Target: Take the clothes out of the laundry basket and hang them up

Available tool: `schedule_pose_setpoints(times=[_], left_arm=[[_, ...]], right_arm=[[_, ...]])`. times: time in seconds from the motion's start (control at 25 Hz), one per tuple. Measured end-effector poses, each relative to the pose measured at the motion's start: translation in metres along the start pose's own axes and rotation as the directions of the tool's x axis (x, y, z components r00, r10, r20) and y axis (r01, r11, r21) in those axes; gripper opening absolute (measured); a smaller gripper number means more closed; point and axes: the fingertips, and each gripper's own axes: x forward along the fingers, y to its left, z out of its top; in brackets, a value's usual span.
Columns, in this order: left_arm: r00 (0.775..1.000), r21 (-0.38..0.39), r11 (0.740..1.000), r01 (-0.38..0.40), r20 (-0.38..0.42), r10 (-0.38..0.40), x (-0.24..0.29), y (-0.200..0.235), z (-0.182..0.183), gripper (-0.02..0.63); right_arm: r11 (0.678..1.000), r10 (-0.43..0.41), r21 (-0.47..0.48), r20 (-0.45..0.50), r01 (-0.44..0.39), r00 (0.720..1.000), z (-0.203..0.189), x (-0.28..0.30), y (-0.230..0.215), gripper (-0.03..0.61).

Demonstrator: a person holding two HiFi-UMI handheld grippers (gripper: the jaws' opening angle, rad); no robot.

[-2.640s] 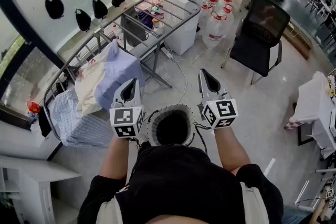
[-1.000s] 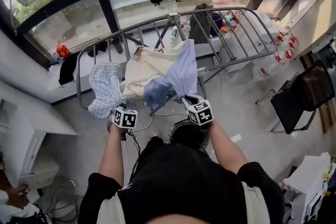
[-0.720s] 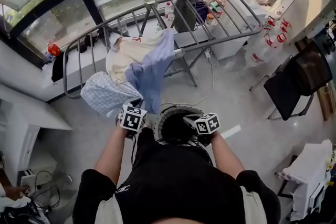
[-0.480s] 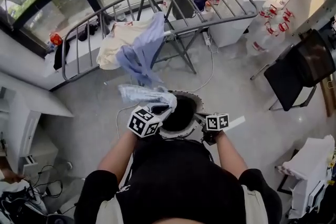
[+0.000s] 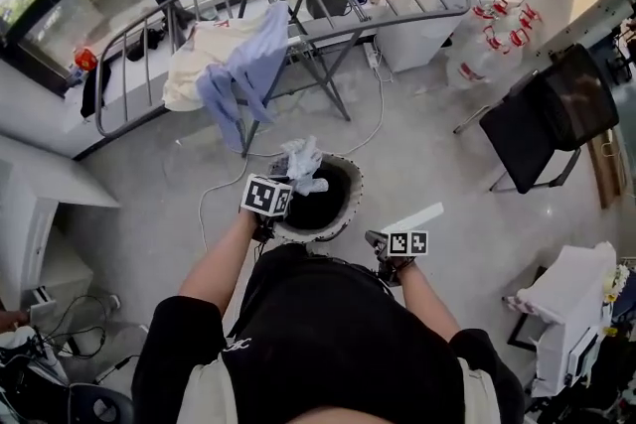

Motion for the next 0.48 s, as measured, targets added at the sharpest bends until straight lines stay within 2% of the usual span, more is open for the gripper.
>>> schedule_pose_setpoints(times=[0.04,0.08,0.12,0.16,0.24,0.28,0.32,0.36,0.4,0.44,0.48], left_arm=[[0.999,-0.017,1.000,-0.021,-0.051,0.020,0.010,0.017,-0.022,0.059],[0.994,-0.037,0.999,-0.037,-0.107,0.033,0.019,0.035,-0.046,0.099],[0.986,-0.061,0.997,-0.040,-0.163,0.030,0.027,0.049,-0.071,0.225],[0.977,-0.090,0.996,-0.026,-0.213,0.006,0.032,0.059,-0.093,0.295],[0.958,-0.143,0.990,0.023,-0.280,-0.063,0.035,0.068,-0.120,0.311],[0.956,-0.136,0.990,0.027,-0.286,-0.065,0.035,0.075,-0.121,0.330],[0.965,-0.096,0.995,0.000,-0.260,-0.025,0.033,0.087,-0.110,0.334],[0.980,-0.030,0.998,-0.058,-0.194,0.051,0.029,0.104,-0.086,0.329],[0.987,0.042,0.990,-0.136,-0.085,0.139,0.020,0.121,-0.051,0.317],[0.975,0.102,0.970,-0.222,0.055,0.217,0.004,0.136,-0.006,0.316],[0.938,0.141,0.941,-0.309,0.209,0.276,-0.020,0.148,0.047,0.316]], right_arm=[[0.999,-0.016,0.038,-0.001,0.016,1.000,-0.006,-0.003,-0.009,0.014],[0.996,-0.035,0.083,0.005,0.034,0.999,-0.010,-0.007,-0.018,0.012],[0.990,-0.053,0.131,0.017,0.050,0.998,-0.014,-0.011,-0.025,0.014],[0.982,-0.070,0.179,0.033,0.063,0.997,-0.017,-0.016,-0.030,0.014],[0.962,-0.097,0.264,0.065,0.076,0.993,-0.023,-0.024,-0.036,0.014],[0.952,-0.110,0.295,0.076,0.083,0.991,-0.026,-0.026,-0.038,0.014],[0.943,-0.125,0.319,0.081,0.093,0.989,-0.030,-0.028,-0.041,0.014],[0.935,-0.145,0.337,0.082,0.109,0.986,-0.035,-0.029,-0.045,0.012],[0.927,-0.168,0.350,0.078,0.131,0.983,-0.040,-0.030,-0.049,0.014],[0.920,-0.195,0.359,0.070,0.157,0.978,-0.044,-0.032,-0.055,0.014],[0.913,-0.219,0.366,0.060,0.182,0.974,-0.047,-0.032,-0.060,0.014]])
